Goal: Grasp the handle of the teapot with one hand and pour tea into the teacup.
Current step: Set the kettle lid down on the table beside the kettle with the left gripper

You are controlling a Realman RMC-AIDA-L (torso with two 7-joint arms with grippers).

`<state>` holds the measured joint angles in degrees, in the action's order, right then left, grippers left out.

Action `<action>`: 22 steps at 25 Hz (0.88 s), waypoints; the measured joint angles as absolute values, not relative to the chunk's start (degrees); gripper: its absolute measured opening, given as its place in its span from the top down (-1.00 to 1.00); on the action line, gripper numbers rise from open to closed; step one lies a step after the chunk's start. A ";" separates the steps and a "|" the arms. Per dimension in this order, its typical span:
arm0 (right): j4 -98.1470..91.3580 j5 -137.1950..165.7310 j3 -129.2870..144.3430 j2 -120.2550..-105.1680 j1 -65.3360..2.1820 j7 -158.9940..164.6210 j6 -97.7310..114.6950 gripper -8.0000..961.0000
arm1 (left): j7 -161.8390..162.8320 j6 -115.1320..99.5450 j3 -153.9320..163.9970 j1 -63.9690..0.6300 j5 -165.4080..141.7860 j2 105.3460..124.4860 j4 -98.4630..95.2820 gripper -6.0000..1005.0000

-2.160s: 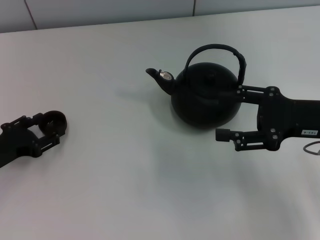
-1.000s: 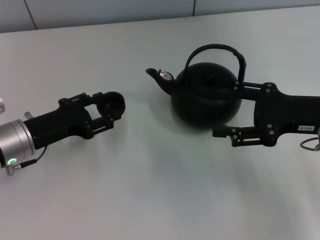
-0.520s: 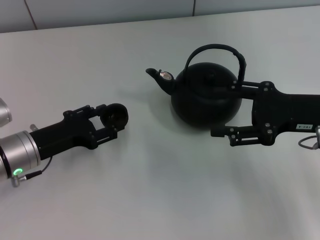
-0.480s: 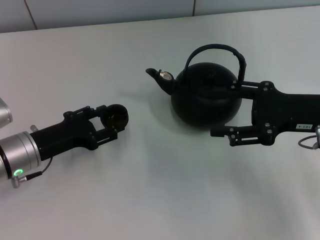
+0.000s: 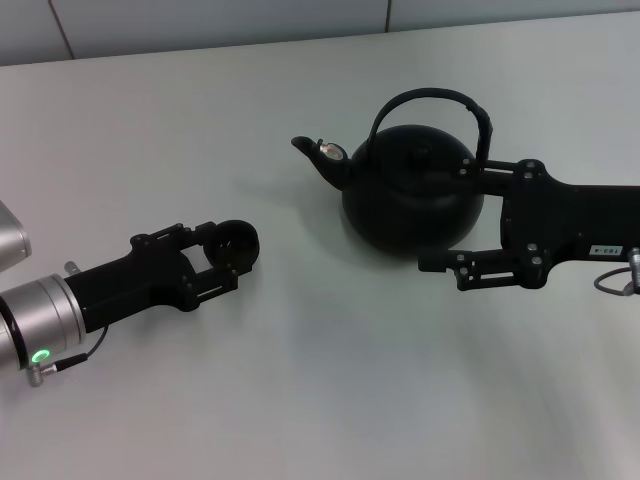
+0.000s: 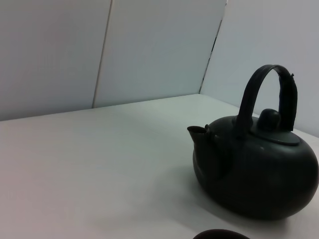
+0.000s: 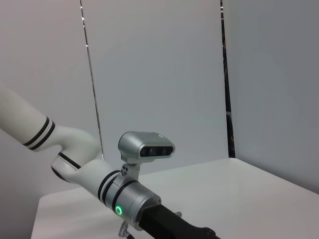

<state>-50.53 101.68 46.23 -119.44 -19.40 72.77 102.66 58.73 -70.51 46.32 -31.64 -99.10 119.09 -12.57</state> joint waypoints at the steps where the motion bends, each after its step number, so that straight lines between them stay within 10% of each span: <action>1: -50.53 101.68 46.23 -119.44 -19.40 72.77 102.66 -0.70 | 58.72 -70.46 46.31 -31.60 -99.10 119.09 -12.56 -0.56; 22: -50.54 101.69 46.23 -119.44 -19.51 72.77 102.59 -0.70 | 58.71 -68.68 46.31 -31.55 -99.50 119.09 -12.57 -0.63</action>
